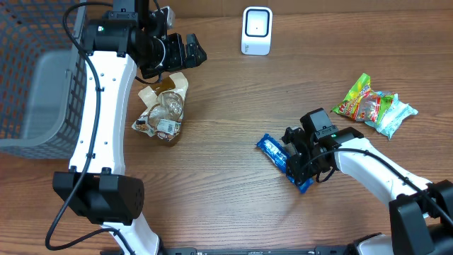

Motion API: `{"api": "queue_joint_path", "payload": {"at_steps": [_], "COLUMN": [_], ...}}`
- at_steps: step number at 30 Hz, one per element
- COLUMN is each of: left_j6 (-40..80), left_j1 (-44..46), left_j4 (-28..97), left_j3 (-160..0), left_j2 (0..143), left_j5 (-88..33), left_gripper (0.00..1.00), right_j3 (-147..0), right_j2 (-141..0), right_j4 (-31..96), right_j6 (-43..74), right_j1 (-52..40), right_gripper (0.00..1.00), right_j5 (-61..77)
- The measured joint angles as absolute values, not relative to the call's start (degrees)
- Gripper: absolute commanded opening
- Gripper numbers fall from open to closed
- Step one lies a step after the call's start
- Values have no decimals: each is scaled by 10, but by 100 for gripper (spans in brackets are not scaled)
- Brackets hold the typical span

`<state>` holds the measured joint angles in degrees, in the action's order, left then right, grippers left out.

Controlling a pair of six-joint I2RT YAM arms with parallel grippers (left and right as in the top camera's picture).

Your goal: Scan the item barcode

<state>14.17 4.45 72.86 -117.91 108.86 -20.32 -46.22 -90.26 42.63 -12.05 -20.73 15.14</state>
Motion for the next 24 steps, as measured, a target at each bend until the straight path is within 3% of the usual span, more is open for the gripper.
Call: {"api": "queue_joint_path", "payload": {"at_steps": [7,13,24], "left_j6": [142,142,142], "left_j1": [44,44,44], "left_j4": [729,729,729], "left_j3": [-1179,-1179,-1179], "left_j2": [1089,1089,1089], "left_j5": [-203,-203,-203], "left_gripper": [100,100,100], "right_j3": [-463,-492,-748], "right_j2": [-900,-900,-900], "right_j4": [399,426,537], "right_j6": [-61,-29,-15], "right_j1": [-207,-207,-269], "right_gripper": [7,4,4], "right_j5": [162,148,8]}}
